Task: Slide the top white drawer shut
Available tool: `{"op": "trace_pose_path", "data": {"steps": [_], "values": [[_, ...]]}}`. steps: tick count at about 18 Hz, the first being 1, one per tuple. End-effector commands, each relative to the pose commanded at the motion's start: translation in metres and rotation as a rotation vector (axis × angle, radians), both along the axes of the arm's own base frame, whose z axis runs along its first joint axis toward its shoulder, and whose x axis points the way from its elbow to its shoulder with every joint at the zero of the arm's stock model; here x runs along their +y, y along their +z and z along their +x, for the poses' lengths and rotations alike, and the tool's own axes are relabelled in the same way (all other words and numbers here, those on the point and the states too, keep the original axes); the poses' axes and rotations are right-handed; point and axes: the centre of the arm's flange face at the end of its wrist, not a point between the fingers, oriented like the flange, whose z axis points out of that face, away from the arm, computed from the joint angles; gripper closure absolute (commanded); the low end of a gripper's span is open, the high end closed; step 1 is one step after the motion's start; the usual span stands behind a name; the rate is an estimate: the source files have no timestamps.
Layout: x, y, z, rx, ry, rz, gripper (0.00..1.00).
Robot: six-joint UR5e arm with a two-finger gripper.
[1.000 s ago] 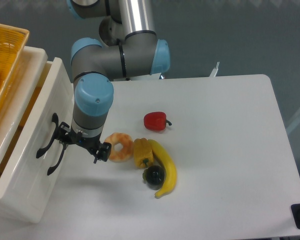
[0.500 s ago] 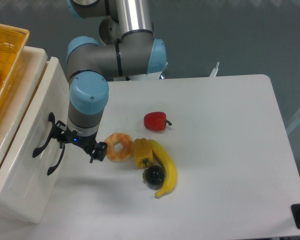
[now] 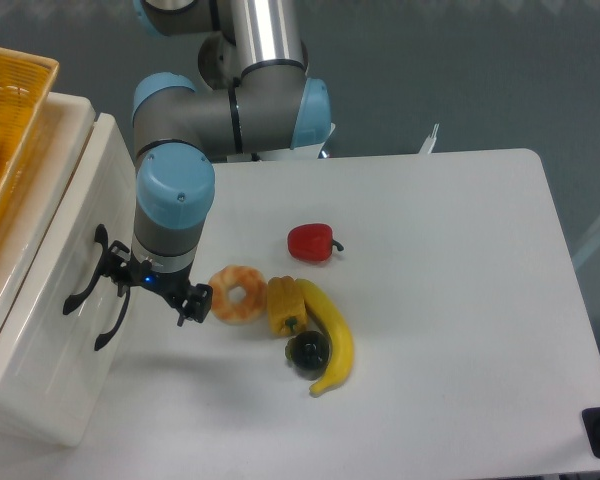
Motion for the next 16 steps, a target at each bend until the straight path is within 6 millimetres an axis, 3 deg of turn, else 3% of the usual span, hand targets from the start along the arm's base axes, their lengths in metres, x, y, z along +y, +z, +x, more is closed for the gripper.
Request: {"op": "trace_pose_path", "data": {"steps": [16], "values": [[0.0010, 0.0025, -0.0050, 0.007, -0.022, 0.012, 0.00]]}}
